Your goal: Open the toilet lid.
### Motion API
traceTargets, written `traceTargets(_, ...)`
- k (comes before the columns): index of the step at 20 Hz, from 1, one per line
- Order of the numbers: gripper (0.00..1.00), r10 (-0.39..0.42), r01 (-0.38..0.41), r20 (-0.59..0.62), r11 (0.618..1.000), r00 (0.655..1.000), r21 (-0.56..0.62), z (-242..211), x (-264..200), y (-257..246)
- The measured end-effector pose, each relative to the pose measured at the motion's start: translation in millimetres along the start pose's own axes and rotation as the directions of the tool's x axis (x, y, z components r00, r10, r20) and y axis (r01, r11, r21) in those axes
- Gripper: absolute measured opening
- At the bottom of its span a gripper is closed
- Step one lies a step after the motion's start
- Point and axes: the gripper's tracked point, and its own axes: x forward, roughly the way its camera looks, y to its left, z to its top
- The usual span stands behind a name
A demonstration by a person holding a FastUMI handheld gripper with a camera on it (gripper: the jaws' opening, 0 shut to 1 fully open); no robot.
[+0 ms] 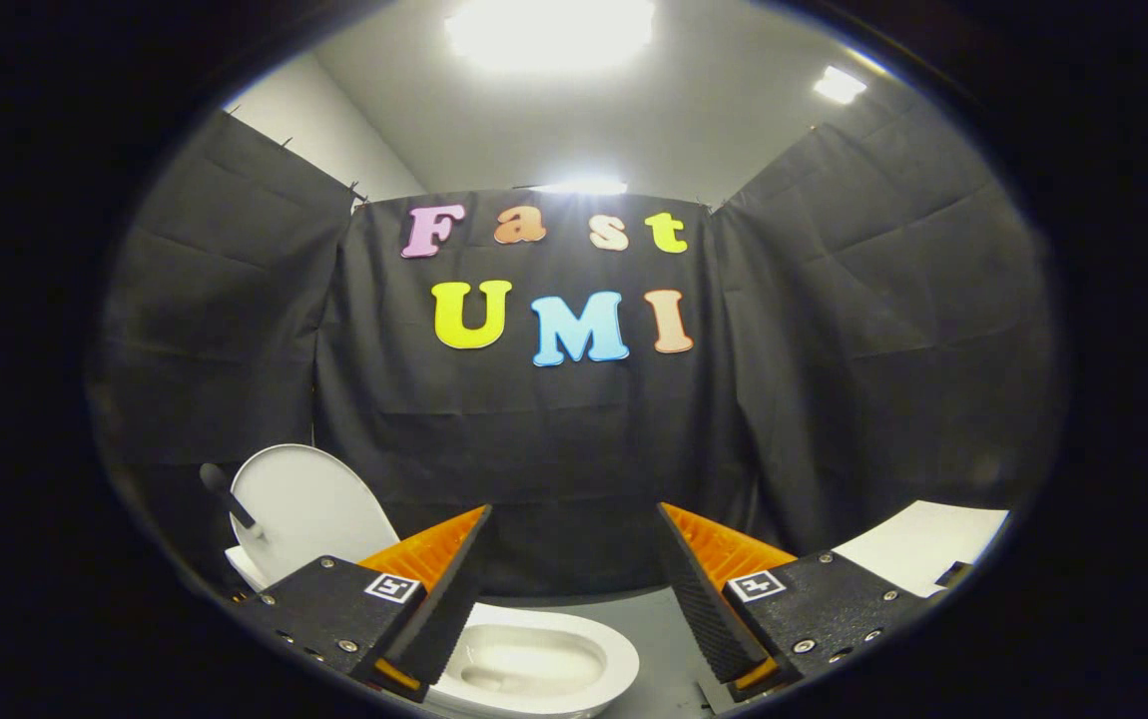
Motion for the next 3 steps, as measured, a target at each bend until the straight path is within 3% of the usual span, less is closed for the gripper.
traceTargets(3, 0.96, -0.030, 0.030, -0.002, 0.999, 1.000, -0.011, 1.1, -0.5, -7.6)
